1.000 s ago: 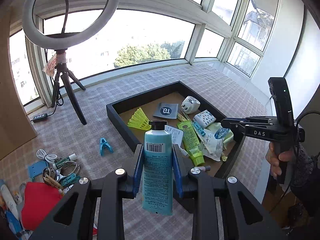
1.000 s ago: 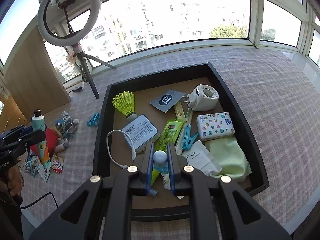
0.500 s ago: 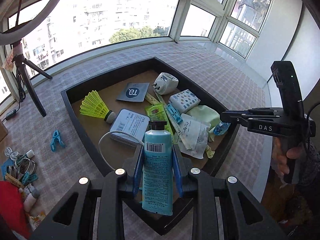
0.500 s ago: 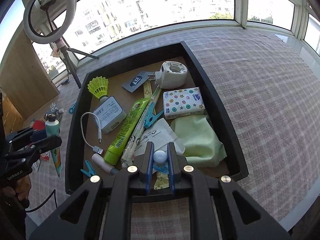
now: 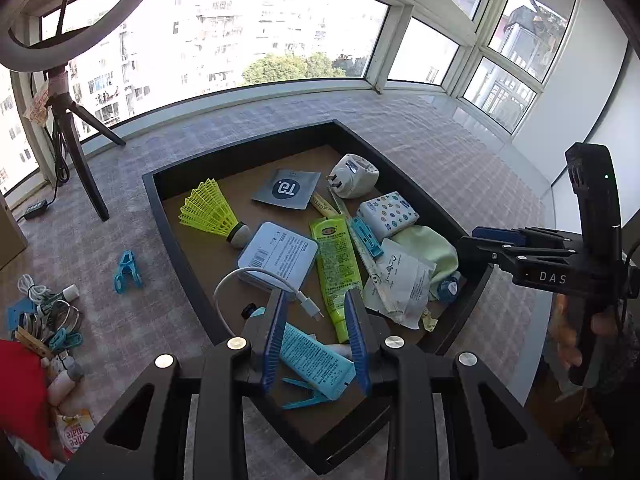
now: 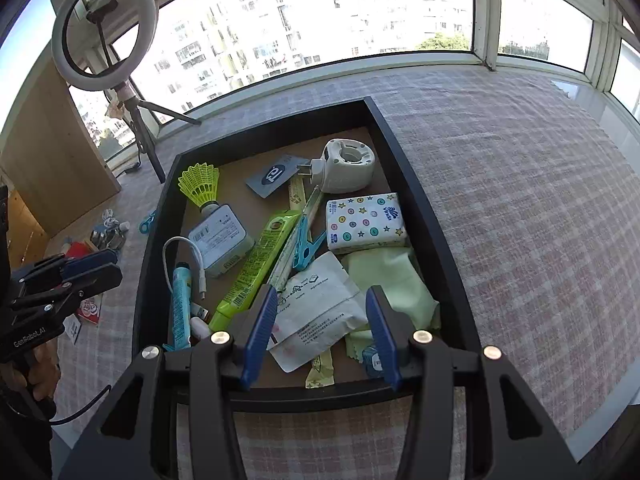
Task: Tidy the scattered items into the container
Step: 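Carry the teal tube and white ball item into the tray and open both tools, then move both open tools back over the pile of items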
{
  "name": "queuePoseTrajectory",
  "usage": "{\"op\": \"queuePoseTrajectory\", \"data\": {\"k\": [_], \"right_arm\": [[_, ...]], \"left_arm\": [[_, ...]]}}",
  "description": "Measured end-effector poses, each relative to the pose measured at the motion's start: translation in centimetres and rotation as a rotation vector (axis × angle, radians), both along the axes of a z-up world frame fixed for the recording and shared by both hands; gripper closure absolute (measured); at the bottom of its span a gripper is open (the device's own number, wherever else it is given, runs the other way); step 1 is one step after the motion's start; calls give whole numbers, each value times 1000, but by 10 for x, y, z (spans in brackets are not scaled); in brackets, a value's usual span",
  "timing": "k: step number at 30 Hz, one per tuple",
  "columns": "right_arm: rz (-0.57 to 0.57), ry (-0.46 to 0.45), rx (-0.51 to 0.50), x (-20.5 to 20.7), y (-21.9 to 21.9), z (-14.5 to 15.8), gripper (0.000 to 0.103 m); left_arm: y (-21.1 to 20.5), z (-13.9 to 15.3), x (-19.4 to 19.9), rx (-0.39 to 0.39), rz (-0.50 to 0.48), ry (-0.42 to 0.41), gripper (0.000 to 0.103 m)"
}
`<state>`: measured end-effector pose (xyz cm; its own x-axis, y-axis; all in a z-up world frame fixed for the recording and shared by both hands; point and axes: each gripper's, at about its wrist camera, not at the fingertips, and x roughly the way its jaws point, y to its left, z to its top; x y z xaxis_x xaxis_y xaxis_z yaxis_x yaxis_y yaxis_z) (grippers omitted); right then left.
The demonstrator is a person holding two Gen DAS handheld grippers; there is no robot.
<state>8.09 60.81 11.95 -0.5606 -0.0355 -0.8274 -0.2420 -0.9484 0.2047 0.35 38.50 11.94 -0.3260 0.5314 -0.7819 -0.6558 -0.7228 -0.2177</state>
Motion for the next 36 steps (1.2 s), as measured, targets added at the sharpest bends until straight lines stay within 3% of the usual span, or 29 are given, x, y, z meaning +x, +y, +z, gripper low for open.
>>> {"op": "queuePoseTrajectory", "data": {"k": [8,16,19,36], "right_arm": [[35,-3,-11,-13,-21,-1,57],[117,7,-35,-37,-76,4,55],[152,11,-43,-47,-99,6,53],[349,9,-87,-89,-258,6,46]], "left_arm": [[-27,5,0,-9,43,18,75],[-93,17,-3,-30,138,50,74],[-129,20,-4,-35,193,61,69],[-378,11,15,-126,548,71,65]]}}
